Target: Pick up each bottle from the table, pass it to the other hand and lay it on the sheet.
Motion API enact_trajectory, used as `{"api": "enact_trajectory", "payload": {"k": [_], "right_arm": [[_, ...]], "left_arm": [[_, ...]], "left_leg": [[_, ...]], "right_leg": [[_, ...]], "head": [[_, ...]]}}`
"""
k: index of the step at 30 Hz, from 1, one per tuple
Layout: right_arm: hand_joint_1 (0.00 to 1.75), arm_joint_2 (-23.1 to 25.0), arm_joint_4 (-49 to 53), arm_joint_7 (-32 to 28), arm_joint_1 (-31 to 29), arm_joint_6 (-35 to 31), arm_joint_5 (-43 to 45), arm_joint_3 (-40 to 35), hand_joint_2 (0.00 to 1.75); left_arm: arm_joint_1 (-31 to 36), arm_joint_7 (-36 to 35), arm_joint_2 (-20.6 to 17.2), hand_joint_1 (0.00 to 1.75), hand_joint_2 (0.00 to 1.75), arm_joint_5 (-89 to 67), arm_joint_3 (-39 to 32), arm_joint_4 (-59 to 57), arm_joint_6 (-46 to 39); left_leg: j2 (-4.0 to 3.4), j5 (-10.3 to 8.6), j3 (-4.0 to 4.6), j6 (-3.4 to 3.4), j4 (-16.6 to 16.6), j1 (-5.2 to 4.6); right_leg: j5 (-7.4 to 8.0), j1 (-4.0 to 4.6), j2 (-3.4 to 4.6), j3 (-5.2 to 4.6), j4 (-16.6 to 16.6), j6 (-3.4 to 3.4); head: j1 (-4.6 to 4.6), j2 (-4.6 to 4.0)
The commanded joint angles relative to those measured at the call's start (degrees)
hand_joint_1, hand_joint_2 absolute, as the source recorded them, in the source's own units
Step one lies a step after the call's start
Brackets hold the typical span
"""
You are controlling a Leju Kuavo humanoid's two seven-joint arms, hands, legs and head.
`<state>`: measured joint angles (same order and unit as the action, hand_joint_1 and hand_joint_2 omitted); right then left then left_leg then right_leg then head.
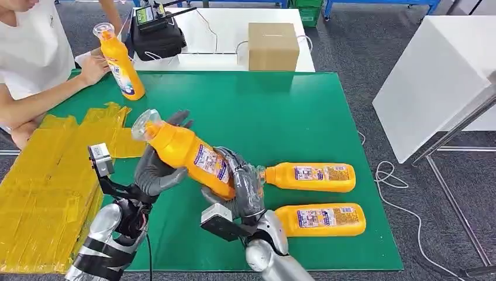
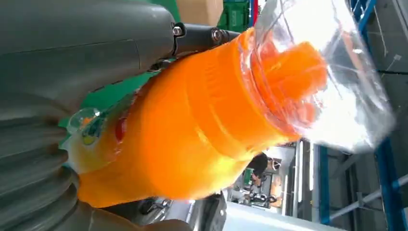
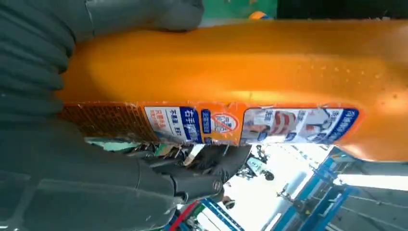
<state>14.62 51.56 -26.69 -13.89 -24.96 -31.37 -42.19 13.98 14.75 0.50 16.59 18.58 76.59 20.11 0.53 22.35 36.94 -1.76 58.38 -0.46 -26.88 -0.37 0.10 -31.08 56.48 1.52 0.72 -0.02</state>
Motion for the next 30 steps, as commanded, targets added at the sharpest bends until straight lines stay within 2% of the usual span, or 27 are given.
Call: {"api": "enact_trajectory", "payload": {"k": [1,19,23,24,25,30], "right_arm": [[1.75,-0.4,-8.5,-0.2,-4.6,-0.7,-0.7,-7.6,1.75],[1.75,-0.8,-8.5,-0.4,-4.8,-1.2,-1.4,-8.9,1.75],[1.75,-0.9,-10.8,0.9,-5.6,0.1,-1.5,-10.5,1.75],[1.75,-0.9,-10.9,0.8,-5.6,0.1,-1.3,-10.5,1.75],[1.75,-0.9,-10.9,0.6,-5.6,0.4,-0.7,-10.3,1.75],[1.75,-1.0,-11.0,1.0,-5.5,2.3,0.8,-10.0,1.75]], "left_arm": [[3.3,-0.2,-1.7,0.0,1.75,0.6,2.3,-5.6,-0.2],[3.6,-0.2,-1.5,0.0,1.75,1.0,2.0,-6.5,-0.3],[2.6,1.3,1.2,0.0,1.75,5.3,-1.2,-5.8,-1.2],[2.1,1.7,1.9,0.23,1.75,6.6,-2.2,-5.1,-1.8],[1.7,1.6,2.5,1.75,1.75,7.7,-3.0,-4.2,-2.7],[-0.3,4.2,4.8,1.75,1.75,10.5,-6.5,0.9,-7.5]], "left_leg": [[-0.02,0.07,-0.28,0.14,-0.1,0.03],[0.05,0.06,-0.22,0.13,0.0,0.04],[0.06,0.06,-0.24,0.12,-0.1,0.03],[0.04,0.07,-0.31,0.15,-0.1,0.04],[0.05,0.05,-0.22,0.11,0.0,0.05],[0.09,0.08,-0.2,0.11,0.0,0.05]], "right_leg": [[-0.06,0.02,-0.03,0.3,-0.1,-0.04],[-0.06,0.03,-0.09,0.25,-0.1,-0.04],[-0.06,0.02,-0.09,0.27,-0.1,-0.03],[-0.06,0.03,-0.09,0.35,-0.1,-0.03],[-0.04,0.03,-0.1,0.25,-0.1,-0.02],[-0.08,0.03,-0.12,0.25,-0.1,-0.02]], "head": [[0.0,0.0],[0.02,0.0],[0.0,0.0],[0.02,0.0],[0.02,0.0],[0.02,0.0]]}}
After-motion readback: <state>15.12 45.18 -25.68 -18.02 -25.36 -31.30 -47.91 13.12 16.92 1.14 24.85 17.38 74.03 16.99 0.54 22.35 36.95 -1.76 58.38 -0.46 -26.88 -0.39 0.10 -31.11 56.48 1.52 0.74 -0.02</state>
